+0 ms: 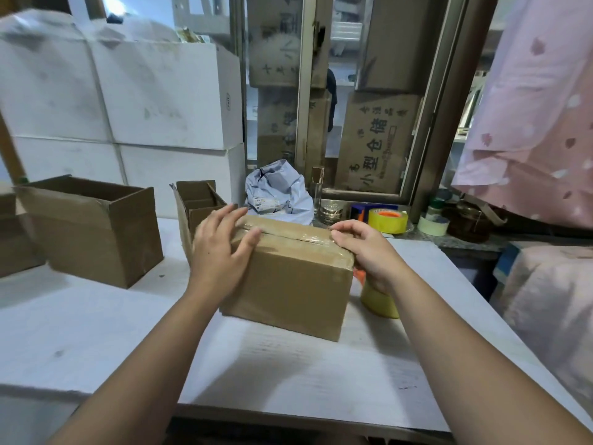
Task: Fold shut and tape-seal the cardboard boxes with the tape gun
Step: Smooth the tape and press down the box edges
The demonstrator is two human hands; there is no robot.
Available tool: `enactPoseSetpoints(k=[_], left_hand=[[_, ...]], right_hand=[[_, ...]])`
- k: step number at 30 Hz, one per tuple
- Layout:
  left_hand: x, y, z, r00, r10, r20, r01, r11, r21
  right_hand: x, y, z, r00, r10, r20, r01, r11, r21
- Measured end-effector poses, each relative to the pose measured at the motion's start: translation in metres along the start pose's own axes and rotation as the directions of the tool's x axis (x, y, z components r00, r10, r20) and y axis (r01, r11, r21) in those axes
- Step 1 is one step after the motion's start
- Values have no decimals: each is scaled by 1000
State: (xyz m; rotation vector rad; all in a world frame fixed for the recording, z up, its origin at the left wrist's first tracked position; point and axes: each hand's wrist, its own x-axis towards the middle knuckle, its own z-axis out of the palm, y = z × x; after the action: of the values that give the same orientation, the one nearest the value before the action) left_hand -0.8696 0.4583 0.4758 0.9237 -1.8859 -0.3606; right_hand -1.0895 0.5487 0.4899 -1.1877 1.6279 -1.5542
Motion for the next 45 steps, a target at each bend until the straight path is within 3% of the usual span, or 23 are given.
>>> enactPoseSetpoints(k=[2, 5, 7, 10, 13, 15, 17, 20, 21, 30, 33, 40, 42, 45], left_hand=[[-3, -1, -11, 997, 28, 79, -21, 995, -98], [-7, -8, -24, 954, 158, 256, -190, 976, 105], [-10, -10, -27, 936, 161, 314, -235, 948, 214], [-13, -1, -22, 965, 105, 242, -194, 905, 378], [-20, 12, -14, 978, 149, 147, -205, 823, 529], [-26, 18, -7, 973, 216, 75, -226, 847, 481], [-32, 26, -1, 973, 231, 9, -221, 919, 326], [-30, 34, -3, 982, 187, 14, -186, 981, -52], [-29, 33, -4, 981, 194, 17, -191, 977, -99], [-28, 28, 2, 995, 69, 68, -68, 998, -16], [-30, 36, 9, 998, 20, 58, -23, 998, 53], [-27, 46, 17, 995, -27, 96, 27, 1000, -5], [-29, 50, 22, 994, -14, 107, 12, 1000, 18], [-30, 56, 29, 992, 22, 126, -33, 996, 83]], right_hand=[[0, -8, 1, 999, 2, -47, -5, 997, -71], [2, -15, 1, 952, -86, -293, -32, 926, -376], [2, -15, 2, 919, -150, -364, -24, 901, -432], [2, -14, 7, 922, -167, -350, 32, 932, -362], [1, -12, 17, 939, -207, -275, 73, 900, -430], [0, -7, 23, 929, -284, -239, 114, 830, -546], [-3, -3, 27, 914, -351, -205, 143, 750, -646], [-5, 2, 34, 921, -348, -176, 173, 768, -617], [-4, 3, 35, 925, -341, -169, 183, 788, -588], [5, 0, 40, 948, -240, -208, 121, 879, -461], [6, 4, 44, 934, -266, -240, 128, 873, -471], [13, 11, 34, 913, -312, -264, 168, 875, -453], [16, 14, 23, 900, -296, -320, 116, 870, -479], [12, 24, -5, 844, -239, -480, -97, 812, -576]])
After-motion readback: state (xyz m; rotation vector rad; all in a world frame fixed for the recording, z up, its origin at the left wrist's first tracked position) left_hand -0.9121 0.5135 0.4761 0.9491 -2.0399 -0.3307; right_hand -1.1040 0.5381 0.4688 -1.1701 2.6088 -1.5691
